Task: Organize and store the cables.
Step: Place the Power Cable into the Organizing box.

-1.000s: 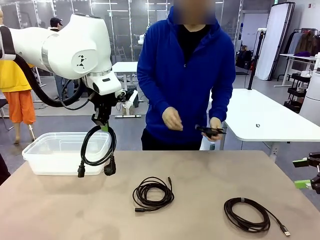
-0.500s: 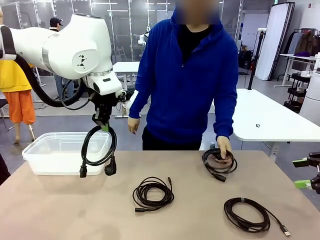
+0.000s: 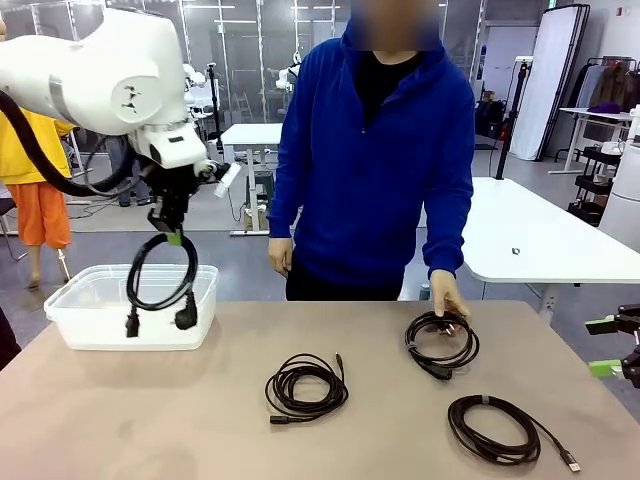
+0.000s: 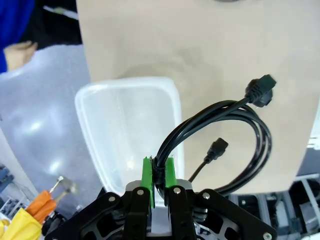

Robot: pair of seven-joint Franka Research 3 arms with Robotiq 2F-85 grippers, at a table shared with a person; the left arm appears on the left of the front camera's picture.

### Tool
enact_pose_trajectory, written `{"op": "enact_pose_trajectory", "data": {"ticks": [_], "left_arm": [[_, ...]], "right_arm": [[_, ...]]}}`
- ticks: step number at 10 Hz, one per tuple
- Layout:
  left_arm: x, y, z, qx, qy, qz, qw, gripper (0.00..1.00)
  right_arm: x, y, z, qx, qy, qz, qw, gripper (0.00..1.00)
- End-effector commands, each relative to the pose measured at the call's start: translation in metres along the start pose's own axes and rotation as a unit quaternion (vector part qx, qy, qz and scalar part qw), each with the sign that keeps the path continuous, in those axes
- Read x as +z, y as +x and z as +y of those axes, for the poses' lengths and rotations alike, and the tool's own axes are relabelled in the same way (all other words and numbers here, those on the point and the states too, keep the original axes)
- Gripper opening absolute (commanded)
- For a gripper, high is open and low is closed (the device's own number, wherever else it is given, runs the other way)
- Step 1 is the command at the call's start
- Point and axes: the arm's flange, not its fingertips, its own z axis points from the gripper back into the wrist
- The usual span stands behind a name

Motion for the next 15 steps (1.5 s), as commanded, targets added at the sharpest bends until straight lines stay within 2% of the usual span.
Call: {"op": "enact_pose_trajectory", "data": {"ticks": [1, 4, 7, 8, 11, 13, 15], "left_arm": [[0.007, -0.029, 0.019, -0.005, 0.007, -0.004, 1.0, 0.11], [0.01, -0.094, 0.051, 0.008, 0.04, 0.004, 0.999, 0.11], [-0.011, -0.139, 0.078, 0.058, 0.027, 0.005, 0.998, 0.11], [-0.019, -0.147, 0.085, 0.079, 0.023, 0.019, 0.996, 0.11], [-0.054, -0.164, 0.089, 0.119, 0.037, 0.018, 0.992, 0.11], [-0.076, -0.171, 0.087, 0.14, 0.044, 0.002, 0.989, 0.11], [-0.108, -0.174, 0.089, 0.157, 0.031, 0.033, 0.987, 0.11]], "right_arm": [[-0.001, 0.001, -0.001, -0.005, -0.004, 0.005, 1.0, 1.0], [-0.001, 0.001, -0.001, -0.005, -0.004, 0.005, 1.0, 1.0], [-0.001, 0.001, -0.001, -0.005, -0.004, 0.005, 1.0, 1.0], [-0.001, 0.001, -0.001, -0.005, -0.004, 0.005, 1.0, 1.0], [-0.001, 0.001, -0.001, -0.005, -0.004, 0.005, 1.0, 1.0], [-0.001, 0.001, -0.001, -0.005, -0.004, 0.005, 1.0, 1.0], [-0.001, 0.001, -0.001, -0.005, -0.004, 0.005, 1.0, 1.0]]}}
